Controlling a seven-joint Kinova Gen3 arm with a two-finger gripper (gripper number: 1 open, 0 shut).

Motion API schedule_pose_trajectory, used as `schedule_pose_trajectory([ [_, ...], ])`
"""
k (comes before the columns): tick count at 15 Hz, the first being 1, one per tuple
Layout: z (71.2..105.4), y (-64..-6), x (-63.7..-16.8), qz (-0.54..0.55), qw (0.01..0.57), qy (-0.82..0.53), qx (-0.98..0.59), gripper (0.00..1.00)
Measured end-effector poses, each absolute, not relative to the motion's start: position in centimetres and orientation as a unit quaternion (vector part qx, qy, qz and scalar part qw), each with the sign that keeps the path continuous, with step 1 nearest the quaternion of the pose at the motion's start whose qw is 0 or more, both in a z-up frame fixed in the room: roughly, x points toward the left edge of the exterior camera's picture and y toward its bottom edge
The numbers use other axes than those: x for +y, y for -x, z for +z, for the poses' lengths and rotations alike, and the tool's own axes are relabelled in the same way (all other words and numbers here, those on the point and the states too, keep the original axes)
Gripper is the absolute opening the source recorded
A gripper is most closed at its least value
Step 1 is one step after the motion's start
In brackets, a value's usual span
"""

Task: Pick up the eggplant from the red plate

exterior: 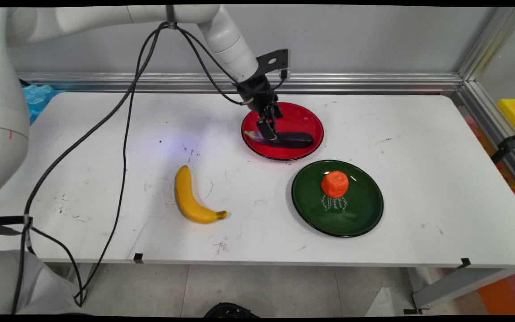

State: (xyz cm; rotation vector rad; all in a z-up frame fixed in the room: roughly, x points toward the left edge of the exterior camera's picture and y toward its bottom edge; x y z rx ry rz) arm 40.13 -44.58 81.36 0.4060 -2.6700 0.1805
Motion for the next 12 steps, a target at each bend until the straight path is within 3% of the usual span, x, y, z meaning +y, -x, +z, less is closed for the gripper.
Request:
schedule_pose_trajectory([
  [12,77.2,-40.8,-46.7,0.06,0.221,-0.157,-0.961,1.0],
])
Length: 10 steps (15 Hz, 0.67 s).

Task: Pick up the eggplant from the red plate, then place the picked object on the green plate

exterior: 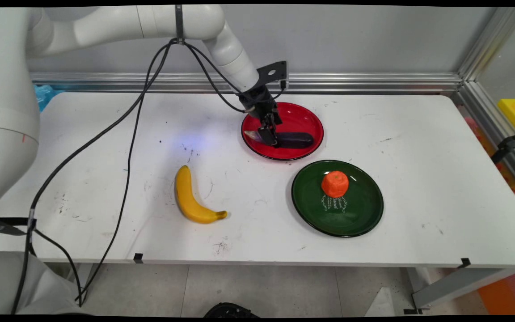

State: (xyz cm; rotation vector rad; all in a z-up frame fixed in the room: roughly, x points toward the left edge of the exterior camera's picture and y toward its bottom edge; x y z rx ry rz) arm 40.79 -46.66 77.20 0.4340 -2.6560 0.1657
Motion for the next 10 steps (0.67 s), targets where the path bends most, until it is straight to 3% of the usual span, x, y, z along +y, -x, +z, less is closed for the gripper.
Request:
schedule_pose_trajectory([
  [2,76.6,-40.7,-46.9,0.058,0.223,-0.159,-0.96,1.0],
  [3,76.4,-40.7,-46.9,0.057,0.224,-0.16,-0.96,0.0],
  [10,76.0,-40.1,-47.3,0.054,0.233,-0.164,-0.957,0.0],
])
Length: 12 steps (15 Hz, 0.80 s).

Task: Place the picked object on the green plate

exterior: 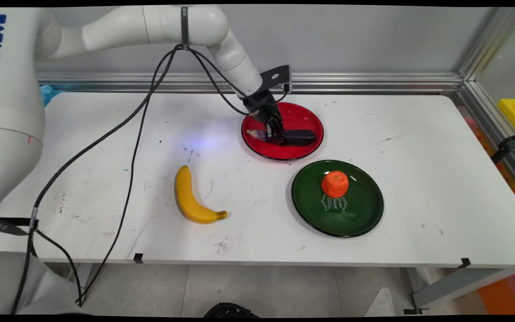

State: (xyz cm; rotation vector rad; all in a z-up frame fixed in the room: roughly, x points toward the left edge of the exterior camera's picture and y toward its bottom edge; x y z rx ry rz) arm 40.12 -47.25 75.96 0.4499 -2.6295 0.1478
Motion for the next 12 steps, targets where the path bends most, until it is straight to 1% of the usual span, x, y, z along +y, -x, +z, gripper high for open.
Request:
schedule_pose_trajectory([
  [4,77.6,-39.2,-47.3,0.056,0.241,-0.161,-0.955,0.0],
  [7,79.8,-38.2,-46.8,0.056,0.249,-0.16,-0.954,0.0],
  [12,82.8,-35.4,-43.9,0.053,0.259,-0.152,-0.952,0.0],
])
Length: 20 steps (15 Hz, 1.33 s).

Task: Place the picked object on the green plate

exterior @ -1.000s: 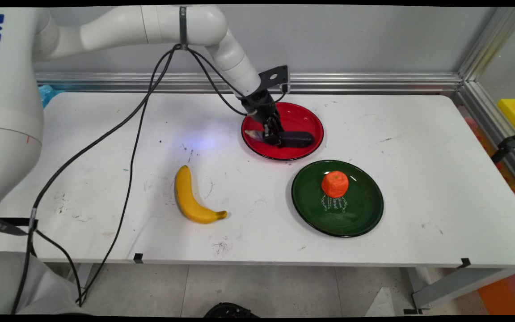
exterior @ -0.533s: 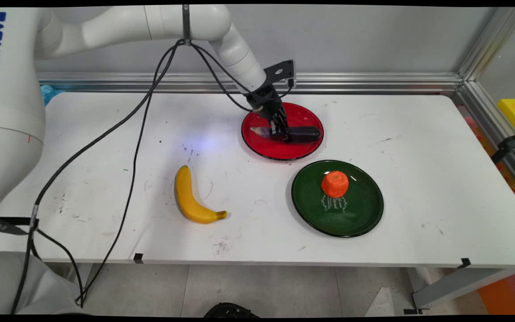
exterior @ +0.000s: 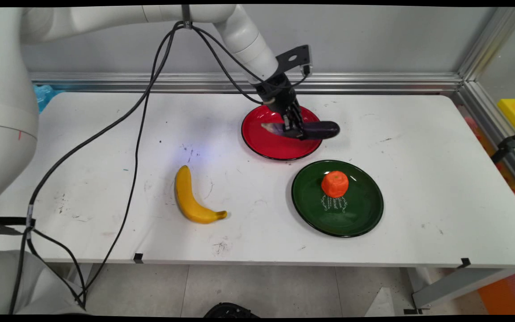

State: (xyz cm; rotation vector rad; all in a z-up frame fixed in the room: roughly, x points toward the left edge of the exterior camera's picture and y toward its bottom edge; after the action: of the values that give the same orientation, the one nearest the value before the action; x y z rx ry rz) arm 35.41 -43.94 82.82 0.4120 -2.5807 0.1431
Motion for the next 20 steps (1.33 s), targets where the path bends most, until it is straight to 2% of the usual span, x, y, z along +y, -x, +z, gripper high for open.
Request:
schedule_pose_trajectory([
  [9,83.6,-29.6,-36.9,0.045,0.273,-0.131,-0.952,0.0],
  [20,80.7,-24.5,-31.5,0.044,0.287,-0.11,-0.951,0.0],
])
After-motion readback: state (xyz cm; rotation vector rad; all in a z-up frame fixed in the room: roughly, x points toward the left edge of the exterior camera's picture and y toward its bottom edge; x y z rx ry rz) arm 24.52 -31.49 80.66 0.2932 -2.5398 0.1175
